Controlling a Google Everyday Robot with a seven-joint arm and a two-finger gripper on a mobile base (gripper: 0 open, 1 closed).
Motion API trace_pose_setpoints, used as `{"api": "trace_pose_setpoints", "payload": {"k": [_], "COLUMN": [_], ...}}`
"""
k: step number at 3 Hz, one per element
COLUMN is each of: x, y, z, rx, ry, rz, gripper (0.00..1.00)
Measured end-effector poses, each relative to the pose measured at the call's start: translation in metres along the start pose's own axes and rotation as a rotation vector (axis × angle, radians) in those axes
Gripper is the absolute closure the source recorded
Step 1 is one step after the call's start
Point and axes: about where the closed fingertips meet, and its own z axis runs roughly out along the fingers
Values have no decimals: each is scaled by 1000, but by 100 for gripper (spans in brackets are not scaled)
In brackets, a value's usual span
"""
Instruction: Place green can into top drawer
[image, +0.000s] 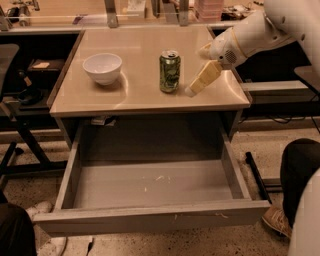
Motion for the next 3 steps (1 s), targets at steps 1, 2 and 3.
{"api": "trace_pose_setpoints", "payload": {"k": [1, 2, 3], "x": [-5, -8, -13], "y": [-17, -28, -37], "z": [21, 37, 51], "rx": [5, 5, -3], "ry": [9, 14, 16], "rz": [-11, -11, -17], "gripper": [0, 0, 0]}}
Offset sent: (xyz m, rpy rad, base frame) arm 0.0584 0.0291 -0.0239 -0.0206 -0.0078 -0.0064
